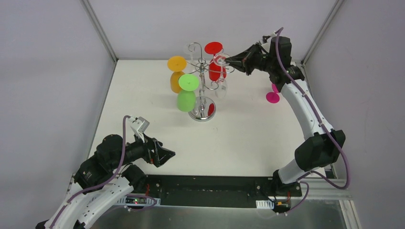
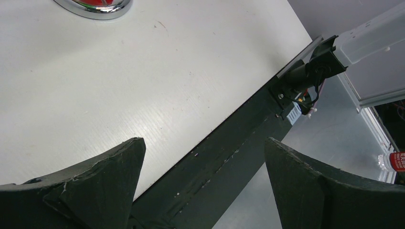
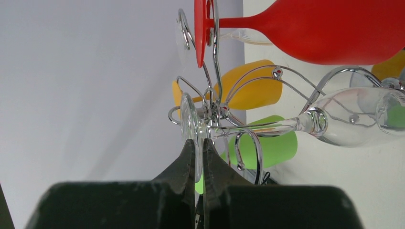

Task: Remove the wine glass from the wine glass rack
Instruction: Pick up the wine glass from the wine rack.

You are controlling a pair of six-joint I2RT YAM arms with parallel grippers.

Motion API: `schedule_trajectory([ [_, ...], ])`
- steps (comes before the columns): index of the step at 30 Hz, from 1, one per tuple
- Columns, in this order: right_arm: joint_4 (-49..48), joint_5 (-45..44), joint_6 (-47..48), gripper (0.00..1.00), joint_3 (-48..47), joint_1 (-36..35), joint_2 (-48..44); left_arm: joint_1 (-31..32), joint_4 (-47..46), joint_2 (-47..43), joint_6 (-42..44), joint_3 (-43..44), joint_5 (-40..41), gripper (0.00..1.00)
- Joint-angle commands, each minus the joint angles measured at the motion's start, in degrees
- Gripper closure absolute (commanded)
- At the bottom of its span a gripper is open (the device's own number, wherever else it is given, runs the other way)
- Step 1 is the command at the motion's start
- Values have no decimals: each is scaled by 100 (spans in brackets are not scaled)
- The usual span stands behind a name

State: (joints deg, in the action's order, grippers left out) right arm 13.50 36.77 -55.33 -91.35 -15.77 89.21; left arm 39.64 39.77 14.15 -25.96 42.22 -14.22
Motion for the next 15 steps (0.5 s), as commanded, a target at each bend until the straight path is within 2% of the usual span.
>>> schedule_trajectory([
  [1,-576,-114,-287,100,-518,-27,2,-53,-114,11,55,-26,125,1],
  [15,-154,-469,-209,100,-800,178,40,-53,-108,-9,55,-26,140,1],
])
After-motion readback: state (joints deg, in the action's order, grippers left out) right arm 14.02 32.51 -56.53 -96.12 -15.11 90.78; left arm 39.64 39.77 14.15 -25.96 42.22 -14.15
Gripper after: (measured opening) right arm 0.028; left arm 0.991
